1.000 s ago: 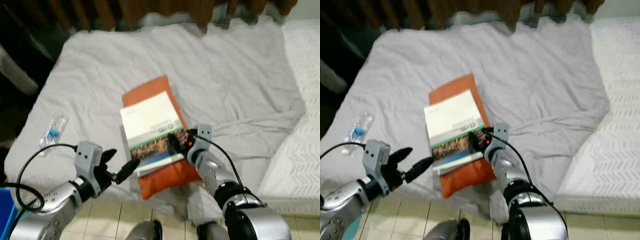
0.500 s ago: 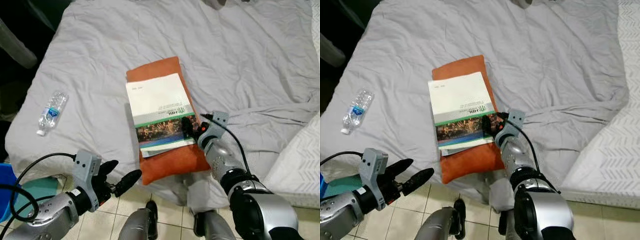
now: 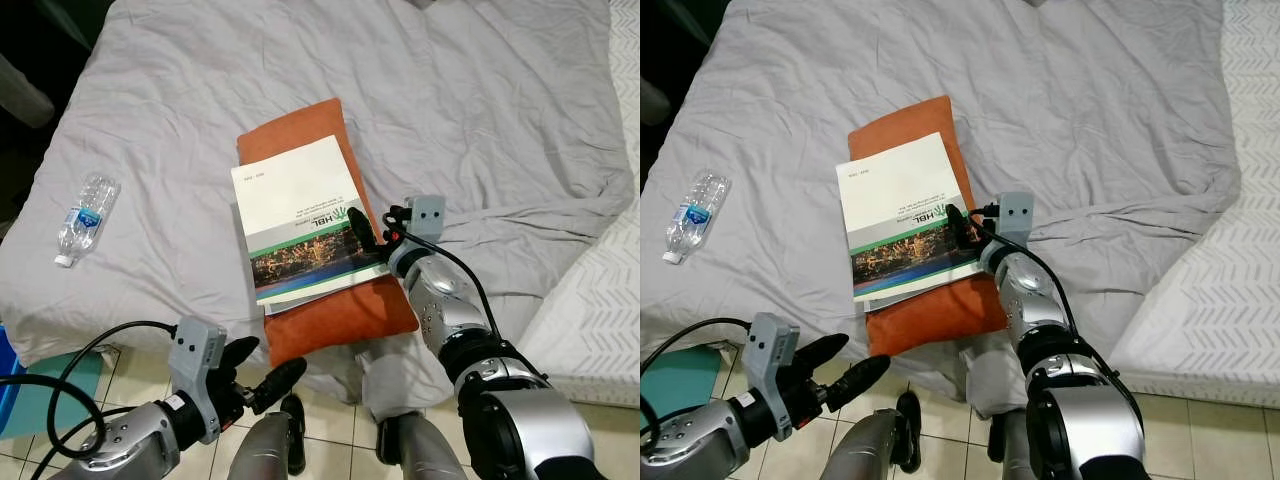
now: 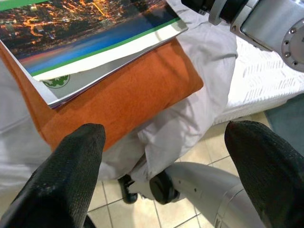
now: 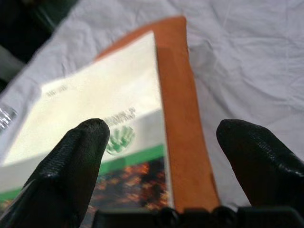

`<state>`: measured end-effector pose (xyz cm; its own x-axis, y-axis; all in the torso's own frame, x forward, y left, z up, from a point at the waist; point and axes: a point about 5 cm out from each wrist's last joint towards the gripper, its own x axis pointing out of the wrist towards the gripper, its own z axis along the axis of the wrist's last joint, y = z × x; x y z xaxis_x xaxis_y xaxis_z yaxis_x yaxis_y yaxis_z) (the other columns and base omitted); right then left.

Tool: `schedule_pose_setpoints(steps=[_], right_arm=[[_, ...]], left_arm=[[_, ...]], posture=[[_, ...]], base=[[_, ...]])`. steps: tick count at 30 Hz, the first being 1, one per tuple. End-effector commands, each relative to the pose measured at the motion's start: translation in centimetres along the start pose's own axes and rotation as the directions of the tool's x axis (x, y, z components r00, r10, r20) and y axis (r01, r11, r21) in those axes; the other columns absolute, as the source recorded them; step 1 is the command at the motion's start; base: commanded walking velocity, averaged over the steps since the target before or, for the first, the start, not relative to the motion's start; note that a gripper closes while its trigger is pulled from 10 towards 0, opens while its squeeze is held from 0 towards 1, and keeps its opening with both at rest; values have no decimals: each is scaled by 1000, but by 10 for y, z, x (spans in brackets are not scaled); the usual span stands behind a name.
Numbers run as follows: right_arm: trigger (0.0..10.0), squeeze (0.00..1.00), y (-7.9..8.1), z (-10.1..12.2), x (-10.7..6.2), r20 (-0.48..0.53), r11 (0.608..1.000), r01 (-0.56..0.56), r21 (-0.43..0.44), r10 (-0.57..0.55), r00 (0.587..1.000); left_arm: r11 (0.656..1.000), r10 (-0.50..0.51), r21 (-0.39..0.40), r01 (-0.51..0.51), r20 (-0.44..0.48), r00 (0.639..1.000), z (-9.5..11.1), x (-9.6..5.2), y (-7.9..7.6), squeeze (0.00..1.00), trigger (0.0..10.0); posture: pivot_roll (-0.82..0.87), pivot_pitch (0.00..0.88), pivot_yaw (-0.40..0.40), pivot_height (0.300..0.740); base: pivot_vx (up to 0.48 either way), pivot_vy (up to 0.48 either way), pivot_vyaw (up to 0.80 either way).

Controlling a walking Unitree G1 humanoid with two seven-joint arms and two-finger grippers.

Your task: Clean up the room

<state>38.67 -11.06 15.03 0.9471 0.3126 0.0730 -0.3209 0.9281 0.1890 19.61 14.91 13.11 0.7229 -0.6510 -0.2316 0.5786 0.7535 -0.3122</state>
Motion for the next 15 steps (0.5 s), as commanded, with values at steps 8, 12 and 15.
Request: schedule_pose_setpoints(steps=[8, 12, 15], right_arm=[[10000, 0, -39, -23, -20, -96, 956, 162, 245, -143, 985], [10000, 0, -43, -30, -24, -149, 950, 178, 257, -143, 978], [10000, 0, -40, -37, -26, -196, 959, 157, 238, -111, 974]], left_arm=[[1000, 10, -4, -10, -14, 1000, -10, 2, 0, 0, 10000], [1000, 12, -2, -12, -12, 1000, -11, 4, 0, 0, 10000], [1000, 18, 2, -18, -5, 1000, -11, 5, 2, 0, 10000]], posture=[[210, 388, 80, 740], [211, 371, 71, 740], [212, 358, 66, 740]], base=[[0, 0, 0], [0, 0, 0], [0, 0, 0]])
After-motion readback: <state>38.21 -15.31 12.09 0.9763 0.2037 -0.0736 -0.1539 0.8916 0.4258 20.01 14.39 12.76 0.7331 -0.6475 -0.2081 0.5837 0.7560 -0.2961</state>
